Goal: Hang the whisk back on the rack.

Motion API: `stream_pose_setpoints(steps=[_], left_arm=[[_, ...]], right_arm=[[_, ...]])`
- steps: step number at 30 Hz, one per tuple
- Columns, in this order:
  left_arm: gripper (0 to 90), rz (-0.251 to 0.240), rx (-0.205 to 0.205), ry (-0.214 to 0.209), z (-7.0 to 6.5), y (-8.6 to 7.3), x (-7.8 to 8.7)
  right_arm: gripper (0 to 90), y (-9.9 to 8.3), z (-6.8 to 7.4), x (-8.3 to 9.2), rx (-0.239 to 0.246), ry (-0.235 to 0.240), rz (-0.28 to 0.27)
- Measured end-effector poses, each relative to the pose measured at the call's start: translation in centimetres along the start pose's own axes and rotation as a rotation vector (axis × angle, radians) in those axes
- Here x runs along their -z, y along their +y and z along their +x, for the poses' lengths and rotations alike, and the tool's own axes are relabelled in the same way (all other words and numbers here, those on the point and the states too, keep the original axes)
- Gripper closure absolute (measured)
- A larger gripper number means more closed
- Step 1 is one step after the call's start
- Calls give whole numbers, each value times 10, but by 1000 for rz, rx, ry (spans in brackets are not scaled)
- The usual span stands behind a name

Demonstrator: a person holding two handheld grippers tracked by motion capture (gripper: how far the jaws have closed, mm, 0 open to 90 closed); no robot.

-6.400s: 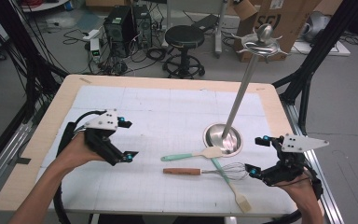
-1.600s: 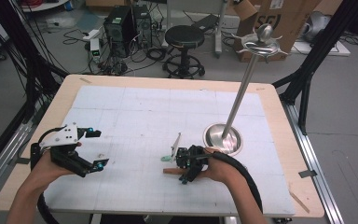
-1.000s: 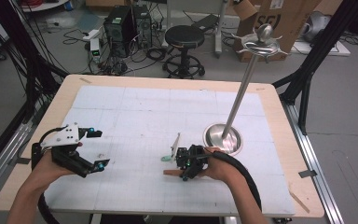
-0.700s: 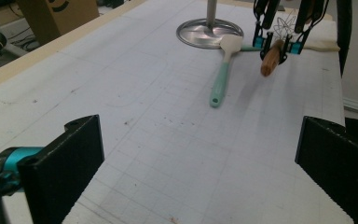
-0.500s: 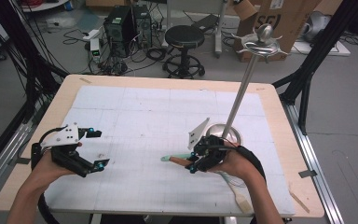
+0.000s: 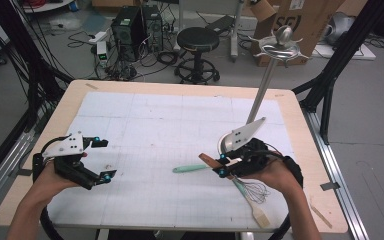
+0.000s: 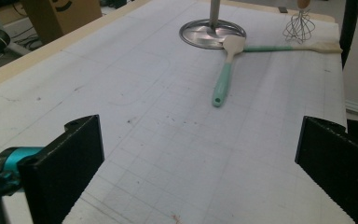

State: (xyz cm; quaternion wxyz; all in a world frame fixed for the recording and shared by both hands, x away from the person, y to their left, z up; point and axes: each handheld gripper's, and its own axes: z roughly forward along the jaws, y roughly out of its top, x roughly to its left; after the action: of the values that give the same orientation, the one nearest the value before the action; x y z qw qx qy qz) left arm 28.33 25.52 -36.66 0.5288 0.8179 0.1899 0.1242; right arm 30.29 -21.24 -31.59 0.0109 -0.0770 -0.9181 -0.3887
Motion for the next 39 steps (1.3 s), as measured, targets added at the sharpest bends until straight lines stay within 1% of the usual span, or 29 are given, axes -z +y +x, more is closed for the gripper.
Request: stream_pose_setpoints(steps=[1,4,6,9,13,14,15,16,21,23,25,26,29,30,31,33,35,39], left_arm=[[16,-4,5,0,0,0,0],[17,1,1,1,0,0,-1],[17,5,0,3,0,0,-1],[17,7,-2,2,0,0,-1],[17,13,-3,1,0,0,-2],[16,14,-3,2,0,0,-2],[17,14,-2,3,0,0,-2],[17,14,-2,3,-1,0,-2],[17,20,-4,3,-1,0,-3],[17,21,-10,3,-1,0,-2],[17,15,-2,3,-1,0,-2],[17,14,0,4,-1,0,-2],[17,14,-3,1,0,0,-2],[17,14,-3,2,0,0,-2],[17,15,2,1,0,-1,-2],[17,20,-8,2,0,0,-2],[17,14,1,2,0,-1,-3],[17,17,-3,-1,1,-1,-3]], right_arm=[[724,-1,0,6,-4,-7,-11],[724,-5,1,23,-22,-21,-62],[724,-8,1,35,-21,-33,-93],[724,-12,1,52,-29,-38,-129],[724,-17,1,73,-34,-66,-151],[724,-19,2,80,-46,-74,-161],[724,-21,1,85,-44,-79,-170],[724,-22,2,90,-56,-80,-174],[724,-26,1,114,-55,-108,-218],[724,-27,0,122,-62,-109,-239],[724,-26,-2,130,-77,-115,-259],[724,-26,-3,134,-76,-121,-271],[724,-22,-6,145,-72,-119,-287],[725,-21,-7,148,-71,-128,-296],[725,-20,-8,151,-73,-127,-299],[724,-18,-10,157,-78,-119,-316],[724,-15,-13,163,-76,-119,-316],[724,-11,-18,171,-86,-125,-329]])
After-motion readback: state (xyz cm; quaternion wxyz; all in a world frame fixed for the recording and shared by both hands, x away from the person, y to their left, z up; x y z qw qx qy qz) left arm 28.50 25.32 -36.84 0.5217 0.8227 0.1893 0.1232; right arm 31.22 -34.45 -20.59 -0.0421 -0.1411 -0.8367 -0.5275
